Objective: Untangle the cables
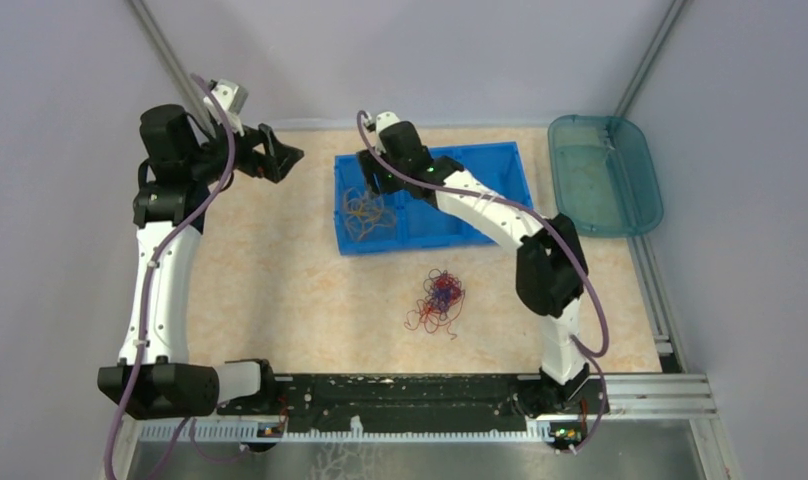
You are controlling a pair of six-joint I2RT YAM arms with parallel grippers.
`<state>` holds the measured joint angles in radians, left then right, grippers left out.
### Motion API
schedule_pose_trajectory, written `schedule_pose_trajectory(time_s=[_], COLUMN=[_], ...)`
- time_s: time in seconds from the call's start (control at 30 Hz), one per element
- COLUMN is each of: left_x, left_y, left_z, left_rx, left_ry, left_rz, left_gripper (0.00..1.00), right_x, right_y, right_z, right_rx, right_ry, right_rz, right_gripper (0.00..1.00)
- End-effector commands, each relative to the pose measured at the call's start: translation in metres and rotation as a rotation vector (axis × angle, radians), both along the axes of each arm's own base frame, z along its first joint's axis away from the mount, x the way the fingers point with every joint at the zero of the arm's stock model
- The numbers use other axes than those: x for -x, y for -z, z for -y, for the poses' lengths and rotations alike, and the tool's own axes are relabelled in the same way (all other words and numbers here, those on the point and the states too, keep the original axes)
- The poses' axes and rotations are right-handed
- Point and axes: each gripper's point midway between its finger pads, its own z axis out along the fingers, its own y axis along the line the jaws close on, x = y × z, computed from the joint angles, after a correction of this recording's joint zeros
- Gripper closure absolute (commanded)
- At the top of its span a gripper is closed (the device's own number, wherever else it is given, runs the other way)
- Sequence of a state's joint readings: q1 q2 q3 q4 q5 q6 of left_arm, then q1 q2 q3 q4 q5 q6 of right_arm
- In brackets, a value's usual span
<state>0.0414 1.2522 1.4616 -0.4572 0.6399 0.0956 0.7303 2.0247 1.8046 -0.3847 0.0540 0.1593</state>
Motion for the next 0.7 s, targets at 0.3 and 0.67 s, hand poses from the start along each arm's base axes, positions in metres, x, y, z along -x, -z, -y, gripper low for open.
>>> schedule_pose_trajectory(time_s=[0.3,0.67], left_x=[0.031,0.075], left_y=[-0.008,0.045], left_z=[0.015,0.035], left_rx=[-0.039,-0.146], left_ry=[0.137,0.391], left_rz=[0.105,0.098], left_gripper=[0.00,0.00], right_x=[0.073,0.162], right_y=[-0.096,-0.010], right_z=[0.048,0.144], right_rx=[-0.150,-0.244], right_ry=[0.025,0.238], right_rz=[0.181,-0.002], right_gripper=[0.01,0.01])
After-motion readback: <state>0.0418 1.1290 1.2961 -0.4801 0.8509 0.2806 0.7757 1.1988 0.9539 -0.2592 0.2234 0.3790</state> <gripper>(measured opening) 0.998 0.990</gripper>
